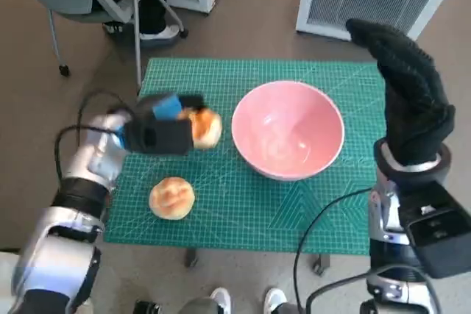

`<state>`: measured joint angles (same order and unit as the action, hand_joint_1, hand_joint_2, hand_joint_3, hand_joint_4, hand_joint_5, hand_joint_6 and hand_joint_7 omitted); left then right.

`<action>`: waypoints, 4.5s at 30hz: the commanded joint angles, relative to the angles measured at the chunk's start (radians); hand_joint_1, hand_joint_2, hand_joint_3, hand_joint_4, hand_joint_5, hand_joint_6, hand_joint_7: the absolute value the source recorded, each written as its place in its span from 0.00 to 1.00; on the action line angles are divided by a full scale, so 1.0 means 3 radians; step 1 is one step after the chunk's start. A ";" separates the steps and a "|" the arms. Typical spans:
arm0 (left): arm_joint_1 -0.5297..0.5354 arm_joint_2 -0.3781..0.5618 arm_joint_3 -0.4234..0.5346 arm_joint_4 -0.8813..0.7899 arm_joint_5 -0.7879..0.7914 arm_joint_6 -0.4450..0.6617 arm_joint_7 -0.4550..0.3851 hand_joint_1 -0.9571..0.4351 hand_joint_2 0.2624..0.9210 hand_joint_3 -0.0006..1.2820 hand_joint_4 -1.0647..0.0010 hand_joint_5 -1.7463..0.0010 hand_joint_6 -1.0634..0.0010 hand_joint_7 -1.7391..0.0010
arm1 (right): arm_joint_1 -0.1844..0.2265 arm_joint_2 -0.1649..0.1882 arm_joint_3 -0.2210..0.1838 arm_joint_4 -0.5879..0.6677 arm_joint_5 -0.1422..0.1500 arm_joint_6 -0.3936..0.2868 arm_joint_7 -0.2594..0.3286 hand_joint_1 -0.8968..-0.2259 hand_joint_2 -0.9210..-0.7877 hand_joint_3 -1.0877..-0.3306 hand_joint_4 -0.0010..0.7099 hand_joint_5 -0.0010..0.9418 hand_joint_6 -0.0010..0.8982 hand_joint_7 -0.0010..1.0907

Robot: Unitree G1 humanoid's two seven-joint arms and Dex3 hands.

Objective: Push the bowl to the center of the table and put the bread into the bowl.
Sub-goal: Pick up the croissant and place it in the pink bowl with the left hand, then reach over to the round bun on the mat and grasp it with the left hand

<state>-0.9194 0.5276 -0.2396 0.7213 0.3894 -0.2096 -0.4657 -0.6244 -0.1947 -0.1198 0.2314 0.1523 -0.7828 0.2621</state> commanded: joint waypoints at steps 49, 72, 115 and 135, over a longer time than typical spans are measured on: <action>-0.0690 -0.1059 -0.0521 0.0351 -0.0131 -0.0207 -0.0565 0.68 0.98 0.08 0.78 0.88 0.75 0.82 | 0.0157 -0.0035 -0.0045 -0.0241 0.0048 0.0170 -0.0018 0.47 0.00 0.47 0.44 0.00 0.04 0.63; -0.0264 -0.0427 -0.0144 -0.0648 -0.0482 -0.0424 -0.0950 0.46 0.91 0.00 0.98 1.00 0.81 0.99 | 0.0205 0.0008 -0.0040 -0.0318 -0.0053 0.0221 -0.0098 0.46 0.00 0.46 0.44 0.00 0.05 0.62; 0.2313 0.1239 0.0965 -0.2693 -0.1197 -0.0299 -0.1401 0.51 0.94 0.01 0.83 1.00 0.71 0.99 | 0.0151 0.0013 0.0049 -0.0236 0.0171 0.0229 0.0058 0.47 0.00 0.46 0.45 0.00 0.05 0.62; 0.2401 0.0966 0.0482 -0.2459 -0.0430 -0.0182 -0.0951 0.55 0.92 0.00 0.83 1.00 0.73 1.00 | 0.0157 -0.0011 0.0073 -0.0219 0.0176 0.0236 0.0103 0.45 0.00 0.46 0.45 0.00 0.04 0.62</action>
<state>-0.1947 0.8381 -0.0725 -0.0566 0.2346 -0.2594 -0.7779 -0.5834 -0.1920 -0.0995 0.1566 0.1949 -0.7229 0.2785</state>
